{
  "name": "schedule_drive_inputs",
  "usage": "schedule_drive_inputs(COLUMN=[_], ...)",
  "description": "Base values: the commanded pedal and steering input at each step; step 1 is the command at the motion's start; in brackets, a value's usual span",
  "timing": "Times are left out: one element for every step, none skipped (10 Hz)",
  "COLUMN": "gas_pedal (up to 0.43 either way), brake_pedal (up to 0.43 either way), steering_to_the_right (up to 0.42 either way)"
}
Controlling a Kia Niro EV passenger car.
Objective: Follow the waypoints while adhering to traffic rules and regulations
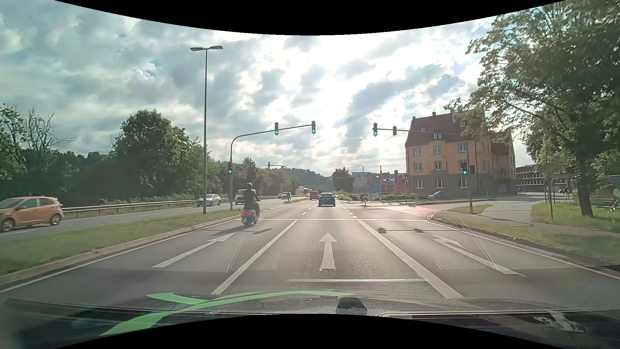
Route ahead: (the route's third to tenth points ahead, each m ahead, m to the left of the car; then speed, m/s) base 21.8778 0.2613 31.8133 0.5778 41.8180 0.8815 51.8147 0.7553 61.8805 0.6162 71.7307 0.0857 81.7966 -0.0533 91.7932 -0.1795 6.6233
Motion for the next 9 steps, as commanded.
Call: schedule_drive_inputs(gas_pedal=[0.358,0.358,0.358,0.358,0.358,0.358,0.358,0.358,0.35], brake_pedal=[0.0,0.0,0.0,0.0,0.0,0.0,0.0,0.0,0.0], steering_to_the_right=[-0.002,-0.003,-0.003,-0.003,-0.003,-0.003,-0.003,-0.003,-0.003])
